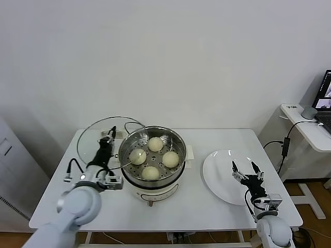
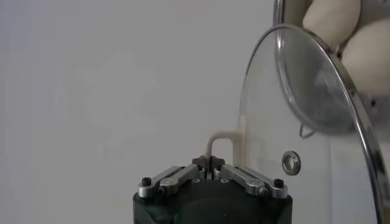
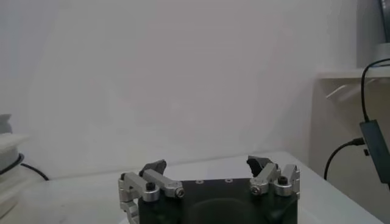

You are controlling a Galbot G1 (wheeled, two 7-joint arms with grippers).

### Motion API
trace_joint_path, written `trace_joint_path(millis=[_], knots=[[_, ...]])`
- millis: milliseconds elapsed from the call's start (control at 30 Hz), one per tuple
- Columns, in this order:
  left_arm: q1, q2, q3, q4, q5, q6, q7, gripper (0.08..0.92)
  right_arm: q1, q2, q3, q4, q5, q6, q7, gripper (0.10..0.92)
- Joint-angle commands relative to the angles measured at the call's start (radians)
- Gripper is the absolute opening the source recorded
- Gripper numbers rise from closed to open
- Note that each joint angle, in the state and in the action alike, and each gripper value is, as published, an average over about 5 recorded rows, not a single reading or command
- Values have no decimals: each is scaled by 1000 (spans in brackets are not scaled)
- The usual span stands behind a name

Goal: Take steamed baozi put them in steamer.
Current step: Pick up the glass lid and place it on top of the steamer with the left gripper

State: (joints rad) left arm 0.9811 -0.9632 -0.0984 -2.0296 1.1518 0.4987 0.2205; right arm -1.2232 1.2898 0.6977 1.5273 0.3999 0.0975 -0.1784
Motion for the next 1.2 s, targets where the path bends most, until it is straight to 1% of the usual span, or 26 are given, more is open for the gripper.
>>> trace_joint_path(millis=[33,300,667,1200], knots=[[-67,-108,176,-4,106,109,36,104,0,1,1,-1,0,0,0,823],[-70,-148,212,19,146,103,37,104,-1,4,2,-5,1,1,0,823],[-87,-226,237,81,191,96,35,104,-5,13,2,-6,-4,3,-2,823],[-90,-266,253,150,200,77,9,104,-16,21,10,-6,-4,7,-8,823]])
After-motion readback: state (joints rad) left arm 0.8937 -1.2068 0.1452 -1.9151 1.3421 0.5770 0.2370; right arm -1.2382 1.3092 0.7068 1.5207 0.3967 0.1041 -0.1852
